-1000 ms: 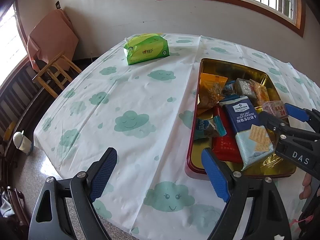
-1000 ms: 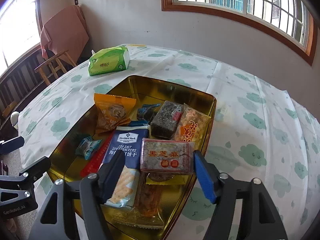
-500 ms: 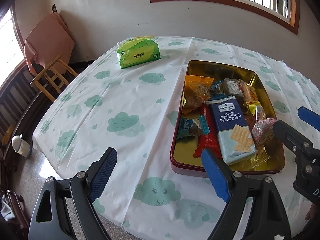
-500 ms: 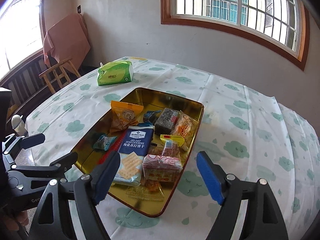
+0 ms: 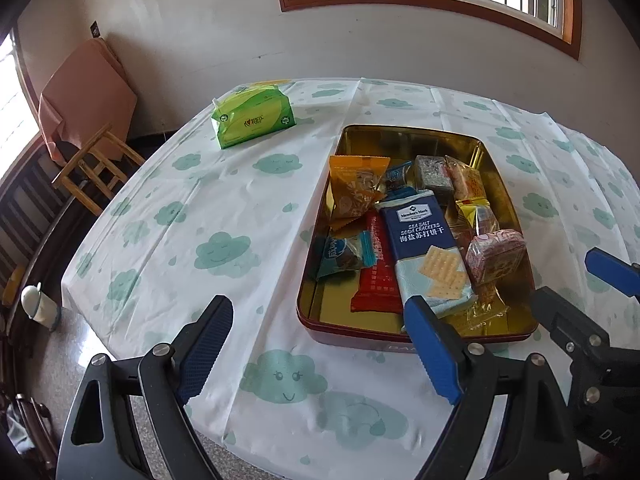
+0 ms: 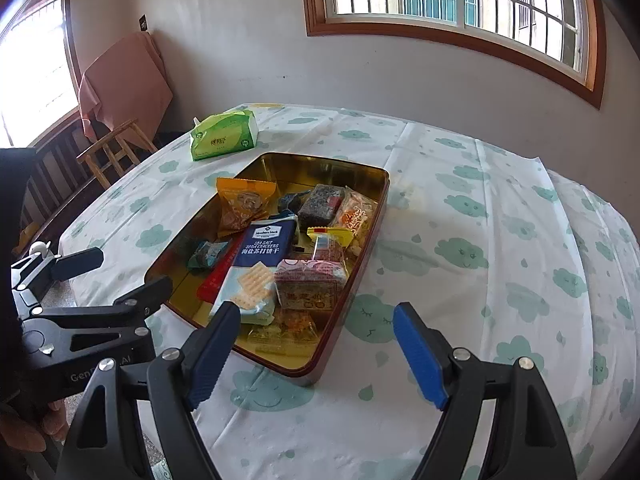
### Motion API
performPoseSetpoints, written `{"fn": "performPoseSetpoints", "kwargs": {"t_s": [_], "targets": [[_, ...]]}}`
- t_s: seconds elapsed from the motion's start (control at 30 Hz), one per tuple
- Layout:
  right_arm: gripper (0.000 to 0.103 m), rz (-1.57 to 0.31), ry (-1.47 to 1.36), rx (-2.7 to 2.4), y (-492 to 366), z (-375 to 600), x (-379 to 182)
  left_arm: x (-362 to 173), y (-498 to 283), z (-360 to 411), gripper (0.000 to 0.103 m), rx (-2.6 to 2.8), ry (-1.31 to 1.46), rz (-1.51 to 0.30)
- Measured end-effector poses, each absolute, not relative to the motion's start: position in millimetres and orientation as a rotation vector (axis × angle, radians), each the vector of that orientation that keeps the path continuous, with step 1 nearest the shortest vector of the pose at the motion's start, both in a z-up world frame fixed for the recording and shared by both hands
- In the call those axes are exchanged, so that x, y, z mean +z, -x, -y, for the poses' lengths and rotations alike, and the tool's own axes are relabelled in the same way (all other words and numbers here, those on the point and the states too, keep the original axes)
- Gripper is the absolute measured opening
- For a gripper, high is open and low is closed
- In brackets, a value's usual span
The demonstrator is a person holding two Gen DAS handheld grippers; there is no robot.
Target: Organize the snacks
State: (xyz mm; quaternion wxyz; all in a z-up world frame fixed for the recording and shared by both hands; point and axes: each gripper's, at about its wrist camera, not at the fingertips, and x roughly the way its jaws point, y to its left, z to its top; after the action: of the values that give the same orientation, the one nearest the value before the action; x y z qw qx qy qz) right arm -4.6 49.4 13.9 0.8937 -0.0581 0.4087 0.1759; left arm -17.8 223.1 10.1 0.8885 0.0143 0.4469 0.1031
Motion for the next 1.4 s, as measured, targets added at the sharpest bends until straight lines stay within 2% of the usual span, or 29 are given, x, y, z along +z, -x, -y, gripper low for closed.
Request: {"fn": "performPoseSetpoints", "kwargs": {"t_s": [1.4], "targets": [[0.081,-0.913,0.144,0.34,9.0,-44.5,-1.4,3.6,19.4,-208.3,0.086,0.203,-0.05,-0.946]]}}
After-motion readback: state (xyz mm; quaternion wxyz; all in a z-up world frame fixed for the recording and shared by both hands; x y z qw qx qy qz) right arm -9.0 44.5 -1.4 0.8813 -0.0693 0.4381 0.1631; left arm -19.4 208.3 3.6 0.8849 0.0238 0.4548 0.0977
